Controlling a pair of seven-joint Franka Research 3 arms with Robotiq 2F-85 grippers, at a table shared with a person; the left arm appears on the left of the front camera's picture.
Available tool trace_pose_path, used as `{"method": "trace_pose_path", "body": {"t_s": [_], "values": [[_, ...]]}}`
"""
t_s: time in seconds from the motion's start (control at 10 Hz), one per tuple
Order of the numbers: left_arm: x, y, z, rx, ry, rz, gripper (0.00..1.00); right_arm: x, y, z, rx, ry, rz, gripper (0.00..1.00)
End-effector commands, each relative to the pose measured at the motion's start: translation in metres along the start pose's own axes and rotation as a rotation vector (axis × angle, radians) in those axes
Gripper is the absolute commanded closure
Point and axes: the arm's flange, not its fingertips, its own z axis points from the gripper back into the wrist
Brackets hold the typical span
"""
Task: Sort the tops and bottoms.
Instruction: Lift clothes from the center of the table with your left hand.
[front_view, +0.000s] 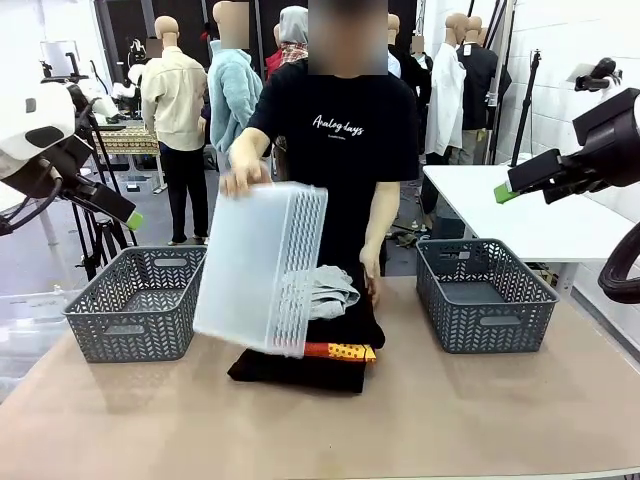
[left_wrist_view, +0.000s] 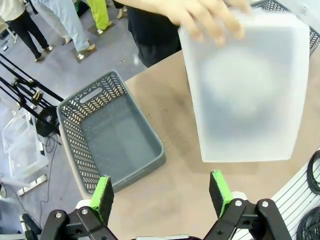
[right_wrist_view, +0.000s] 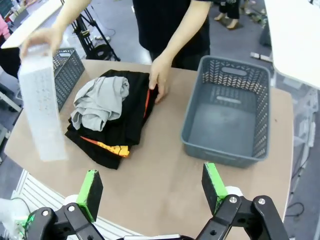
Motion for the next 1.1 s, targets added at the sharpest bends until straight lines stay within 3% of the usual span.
{"method": "trace_pose_path", "body": {"t_s": [0.0, 1.0], "values": [[-0.001, 0.0022, 0.002, 0.006, -0.013, -0.002, 0.0, 0.0, 0.001, 0.0001, -0.004, 0.004, 0.005, 0.0], [-0.001, 0.0022, 0.002, 0.006, -0.013, -0.002, 0.0, 0.0, 0.001, 0.0001, -0.004, 0.004, 0.005, 0.0]]}}
